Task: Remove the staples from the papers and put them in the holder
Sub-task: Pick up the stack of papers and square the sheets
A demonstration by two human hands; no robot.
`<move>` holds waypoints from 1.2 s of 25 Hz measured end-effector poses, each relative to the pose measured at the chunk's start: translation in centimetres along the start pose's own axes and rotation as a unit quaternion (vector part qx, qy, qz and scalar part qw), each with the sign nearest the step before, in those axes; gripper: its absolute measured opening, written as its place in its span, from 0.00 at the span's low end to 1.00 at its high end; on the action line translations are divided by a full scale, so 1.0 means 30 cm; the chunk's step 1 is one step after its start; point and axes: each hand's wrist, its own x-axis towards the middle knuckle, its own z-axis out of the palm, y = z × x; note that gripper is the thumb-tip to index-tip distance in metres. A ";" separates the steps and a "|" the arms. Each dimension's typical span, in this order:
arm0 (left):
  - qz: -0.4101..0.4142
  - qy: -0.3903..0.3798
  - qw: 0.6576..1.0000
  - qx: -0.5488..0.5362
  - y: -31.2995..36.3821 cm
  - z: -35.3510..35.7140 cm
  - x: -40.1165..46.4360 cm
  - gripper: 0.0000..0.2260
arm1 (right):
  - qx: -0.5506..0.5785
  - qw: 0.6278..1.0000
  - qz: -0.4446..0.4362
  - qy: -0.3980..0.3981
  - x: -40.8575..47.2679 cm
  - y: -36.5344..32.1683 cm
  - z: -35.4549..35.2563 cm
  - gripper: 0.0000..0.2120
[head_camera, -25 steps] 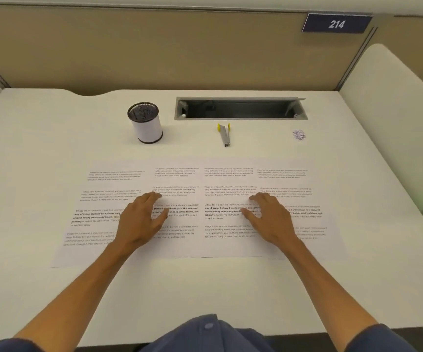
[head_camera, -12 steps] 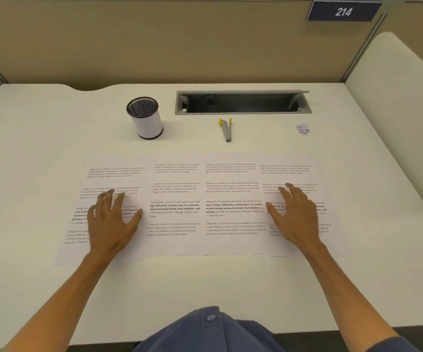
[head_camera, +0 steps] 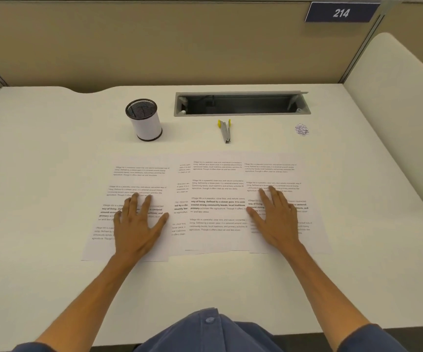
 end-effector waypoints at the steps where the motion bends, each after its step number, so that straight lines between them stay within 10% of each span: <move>1: 0.002 -0.001 1.000 0.001 0.020 0.002 0.000 0.38 | -0.002 1.000 -0.004 -0.005 0.003 -0.017 0.004 0.36; 13: 0.006 0.003 1.000 0.004 0.140 -0.005 0.010 0.35 | 0.033 0.998 -0.034 0.040 0.011 -0.159 0.013 0.32; 20: -0.217 -0.003 0.975 0.049 0.029 -0.062 0.032 0.55 | -0.028 0.971 0.236 0.008 0.037 -0.011 -0.063 0.51; 30: -0.190 0.012 0.980 -0.049 0.199 -0.020 0.052 0.44 | -0.004 0.986 0.164 0.031 0.048 -0.145 -0.051 0.44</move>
